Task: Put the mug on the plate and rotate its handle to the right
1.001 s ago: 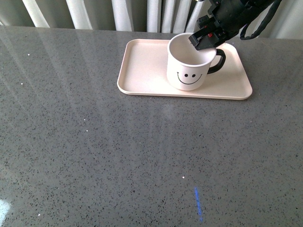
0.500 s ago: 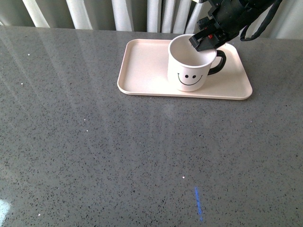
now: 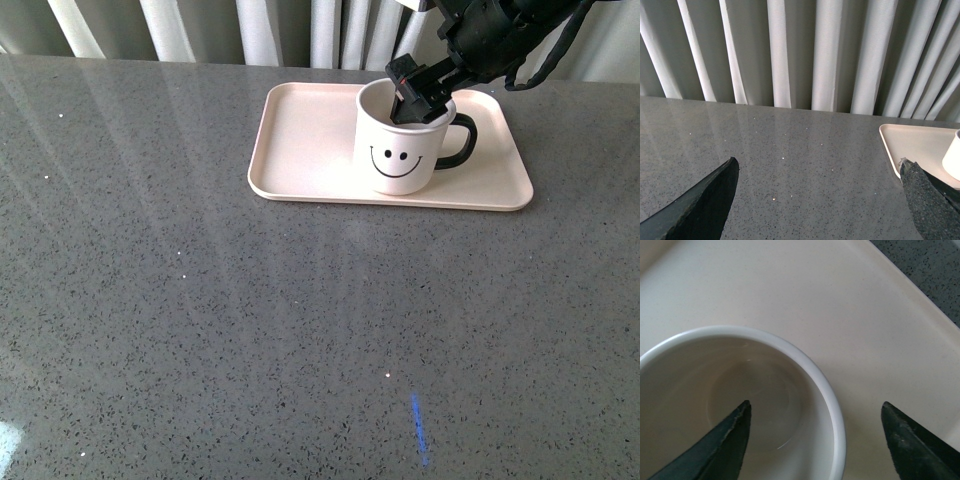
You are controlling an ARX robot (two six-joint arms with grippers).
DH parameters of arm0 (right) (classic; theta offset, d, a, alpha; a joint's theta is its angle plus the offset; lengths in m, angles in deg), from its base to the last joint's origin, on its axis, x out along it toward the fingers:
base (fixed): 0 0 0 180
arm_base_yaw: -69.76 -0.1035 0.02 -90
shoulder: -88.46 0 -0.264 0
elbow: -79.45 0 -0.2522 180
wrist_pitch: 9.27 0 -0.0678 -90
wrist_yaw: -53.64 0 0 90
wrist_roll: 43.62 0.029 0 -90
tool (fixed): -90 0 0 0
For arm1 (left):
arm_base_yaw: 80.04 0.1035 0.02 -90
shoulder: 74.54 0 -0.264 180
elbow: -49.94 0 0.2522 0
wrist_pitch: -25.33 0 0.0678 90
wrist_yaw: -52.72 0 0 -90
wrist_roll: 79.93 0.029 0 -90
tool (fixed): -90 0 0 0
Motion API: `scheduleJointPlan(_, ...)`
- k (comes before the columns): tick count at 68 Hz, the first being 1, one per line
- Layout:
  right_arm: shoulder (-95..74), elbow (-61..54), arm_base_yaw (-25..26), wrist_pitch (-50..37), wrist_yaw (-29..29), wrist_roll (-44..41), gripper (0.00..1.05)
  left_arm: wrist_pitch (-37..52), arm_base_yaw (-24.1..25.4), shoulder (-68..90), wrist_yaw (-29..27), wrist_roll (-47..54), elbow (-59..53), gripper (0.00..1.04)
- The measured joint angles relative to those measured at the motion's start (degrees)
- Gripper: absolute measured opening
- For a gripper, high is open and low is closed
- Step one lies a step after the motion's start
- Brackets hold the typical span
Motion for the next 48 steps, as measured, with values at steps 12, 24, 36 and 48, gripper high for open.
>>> scheduleJointPlan(12,0.2,0.0,0.2,-1.0,1.2,1.1,0.95,0.0,0.0,0.0,0.0,0.0,0.0,0.95)
scheduleJointPlan(24,2.6,-0.3,0.9,-2.8,2.8,1.7,0.96,0.0,0.0,0.0,0.0,0.0,0.0,0.95)
scheduleJointPlan(36,8.2,-3.0,2.3,-6.5,6.0,3.7,0.96,0.0,0.0,0.0,0.0,0.0,0.0,0.95)
scheduleJointPlan(48,18.5,-15.9,3.0,-20.6,6.3,7.2,0.92,0.0,0.0,0.0,0.0,0.0,0.0,0.95)
